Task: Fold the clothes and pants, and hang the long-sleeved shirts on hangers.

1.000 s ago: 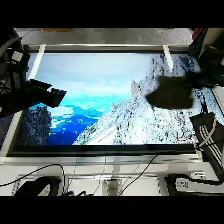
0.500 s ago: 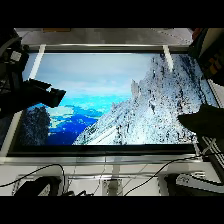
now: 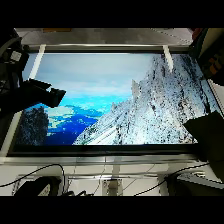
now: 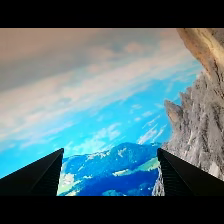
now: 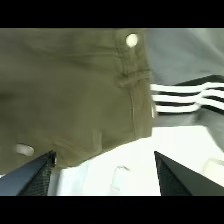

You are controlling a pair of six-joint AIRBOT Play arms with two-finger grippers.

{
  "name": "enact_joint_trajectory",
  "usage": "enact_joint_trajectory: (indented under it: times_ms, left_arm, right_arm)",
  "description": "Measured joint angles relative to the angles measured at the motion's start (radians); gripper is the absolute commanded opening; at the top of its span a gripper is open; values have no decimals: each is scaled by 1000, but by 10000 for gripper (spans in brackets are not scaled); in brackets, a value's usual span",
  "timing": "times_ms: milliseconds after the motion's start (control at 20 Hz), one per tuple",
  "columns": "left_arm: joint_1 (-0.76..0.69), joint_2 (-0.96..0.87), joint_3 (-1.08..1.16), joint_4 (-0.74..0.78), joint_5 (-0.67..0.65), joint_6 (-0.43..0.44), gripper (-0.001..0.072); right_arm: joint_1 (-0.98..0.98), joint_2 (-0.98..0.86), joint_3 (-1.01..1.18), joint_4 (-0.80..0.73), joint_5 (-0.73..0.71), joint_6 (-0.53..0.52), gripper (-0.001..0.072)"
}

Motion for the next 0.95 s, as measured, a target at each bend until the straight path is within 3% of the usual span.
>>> enact_joint_trajectory:
  times_ms: [150,450,650,800,950]
  left_arm:
    - [0,0,0,0,0,0,659]
    - [0,0,0,0,0,0,659]
    - [0,0,0,0,0,0,660]
    - [0,0,0,0,0,0,659]
    - [0,0,0,0,0,0,659]
  right_arm:
    - [-35,0,-1,82,-34,19,48]
    - [15,0,-2,338,-73,6,41]
    - [235,1,-2,450,-98,-55,41]
    - [483,1,-2,434,-111,-108,41]
    - [761,1,-2,301,-138,-138,41]
